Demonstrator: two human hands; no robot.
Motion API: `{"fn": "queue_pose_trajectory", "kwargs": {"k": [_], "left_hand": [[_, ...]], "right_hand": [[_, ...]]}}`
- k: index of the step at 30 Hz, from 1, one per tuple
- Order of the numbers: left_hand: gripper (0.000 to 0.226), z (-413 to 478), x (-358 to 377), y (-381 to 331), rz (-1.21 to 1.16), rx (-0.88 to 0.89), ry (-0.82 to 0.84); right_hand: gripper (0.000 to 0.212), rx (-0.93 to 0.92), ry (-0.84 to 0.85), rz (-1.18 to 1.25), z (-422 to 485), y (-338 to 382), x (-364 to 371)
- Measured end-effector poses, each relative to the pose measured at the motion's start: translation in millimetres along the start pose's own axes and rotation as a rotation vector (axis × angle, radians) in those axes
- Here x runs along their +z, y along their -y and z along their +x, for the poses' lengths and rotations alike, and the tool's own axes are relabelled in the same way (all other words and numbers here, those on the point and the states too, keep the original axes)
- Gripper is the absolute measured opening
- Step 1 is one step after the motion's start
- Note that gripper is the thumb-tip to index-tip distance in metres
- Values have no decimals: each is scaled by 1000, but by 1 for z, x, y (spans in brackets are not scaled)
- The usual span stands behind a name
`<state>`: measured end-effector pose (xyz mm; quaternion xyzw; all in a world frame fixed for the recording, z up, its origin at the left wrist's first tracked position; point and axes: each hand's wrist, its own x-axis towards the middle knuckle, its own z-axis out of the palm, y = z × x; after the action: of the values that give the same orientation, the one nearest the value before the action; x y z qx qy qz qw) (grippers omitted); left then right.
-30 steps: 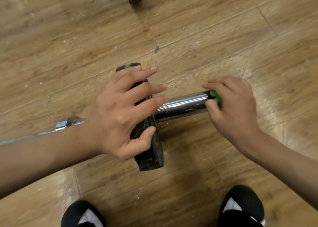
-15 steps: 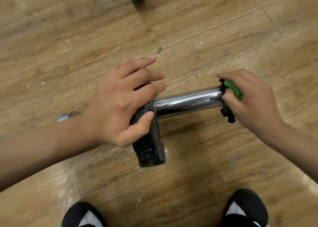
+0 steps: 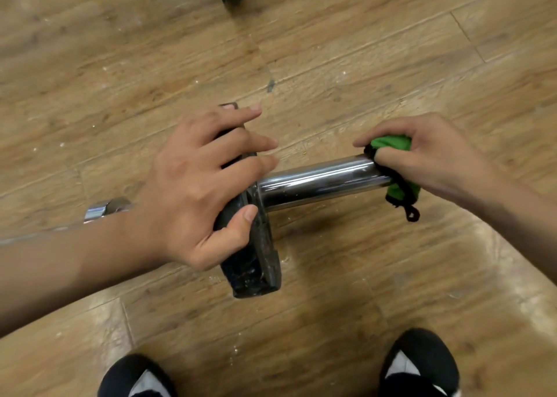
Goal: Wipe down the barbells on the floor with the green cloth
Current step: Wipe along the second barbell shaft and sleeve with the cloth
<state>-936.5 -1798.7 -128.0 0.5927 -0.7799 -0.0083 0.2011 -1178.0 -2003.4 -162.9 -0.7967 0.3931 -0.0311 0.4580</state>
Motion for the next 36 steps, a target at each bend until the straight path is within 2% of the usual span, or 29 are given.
{"fn": "queue_pose_trajectory", "kwargs": {"k": [5, 18, 27, 36], "left_hand": [[55, -2, 2, -2, -2, 30, 1], [53, -5, 5, -9, 1, 55, -42], [53, -5, 5, -8, 6, 64, -42], [54, -6, 5, -7, -3, 64, -45]], "right_hand": [[34, 15, 77, -39, -1, 10, -2], [30, 60, 189, 29, -3, 12, -11], [40, 4, 41, -118, -16, 14, 2], [40, -117, -23, -203, -20, 8, 7]]}}
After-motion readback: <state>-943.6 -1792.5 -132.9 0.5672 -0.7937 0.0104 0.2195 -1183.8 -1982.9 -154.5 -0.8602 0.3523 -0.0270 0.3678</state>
